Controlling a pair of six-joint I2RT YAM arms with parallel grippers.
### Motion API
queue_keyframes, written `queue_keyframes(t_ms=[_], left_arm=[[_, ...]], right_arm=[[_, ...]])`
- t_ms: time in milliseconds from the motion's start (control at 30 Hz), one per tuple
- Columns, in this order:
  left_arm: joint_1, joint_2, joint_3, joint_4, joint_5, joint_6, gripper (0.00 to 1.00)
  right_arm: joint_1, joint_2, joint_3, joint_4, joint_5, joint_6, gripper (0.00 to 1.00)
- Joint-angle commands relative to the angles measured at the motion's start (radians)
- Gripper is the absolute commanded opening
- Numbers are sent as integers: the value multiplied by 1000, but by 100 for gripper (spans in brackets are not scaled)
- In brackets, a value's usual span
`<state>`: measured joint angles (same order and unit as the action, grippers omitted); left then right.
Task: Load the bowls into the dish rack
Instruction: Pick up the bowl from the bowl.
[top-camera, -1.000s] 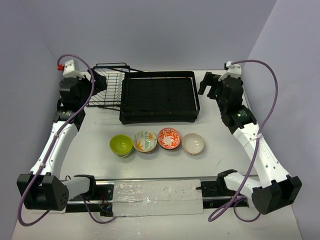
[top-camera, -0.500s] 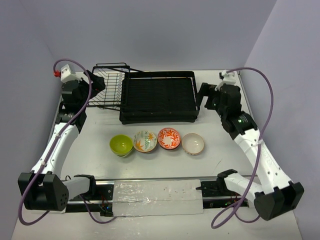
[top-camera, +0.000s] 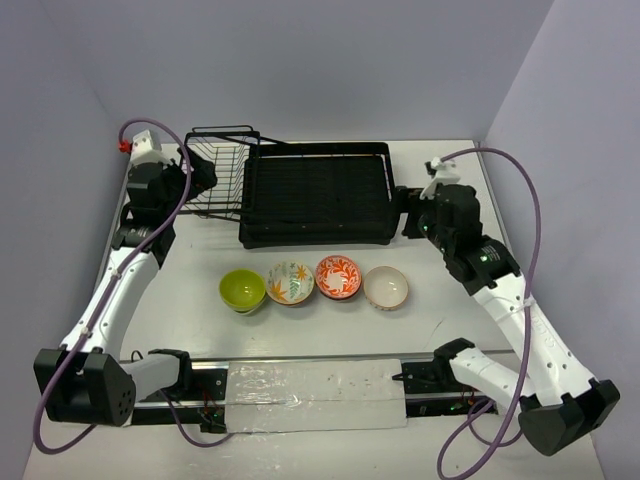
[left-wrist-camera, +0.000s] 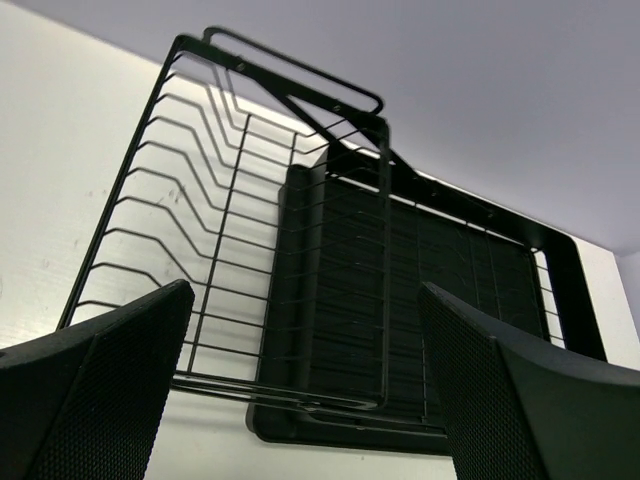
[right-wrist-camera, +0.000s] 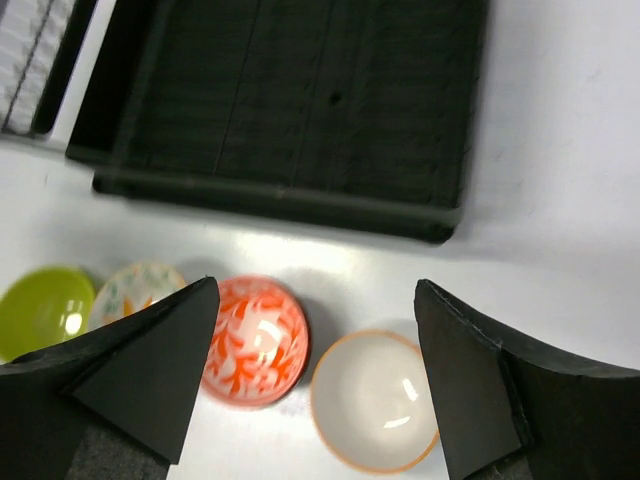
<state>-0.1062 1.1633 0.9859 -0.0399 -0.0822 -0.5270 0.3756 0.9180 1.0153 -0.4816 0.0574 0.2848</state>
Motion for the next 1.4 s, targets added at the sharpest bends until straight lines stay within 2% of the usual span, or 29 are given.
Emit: queue_keyframes(t_ms=[0,233,367,467,667,1000,1367], left_arm=[[-16,-42,28,16,22,67,99],[-30,-34,69,-44,-42,64,99],[-30,-27,77,-54,-18,59,99],[-30,-24,82,-58,-14,50,99],[-30,-24,80,-64,-21,35,99],[-32,-2,86,-69,21,22,99],[-33,13,97,-80,42,24,99]], right_arm=[[46,51,19,-92,-112,5,86],[89,33,-53,-115,-107,20,86],[95,13,-73,-127,-51,66,84],[95,13,-90,-164,27,143,78],[95,-11,-161,-212,76,261,71],[101,-31,-245,-85,-82,168,71],[163,68,-239,-3,-74,155,67]])
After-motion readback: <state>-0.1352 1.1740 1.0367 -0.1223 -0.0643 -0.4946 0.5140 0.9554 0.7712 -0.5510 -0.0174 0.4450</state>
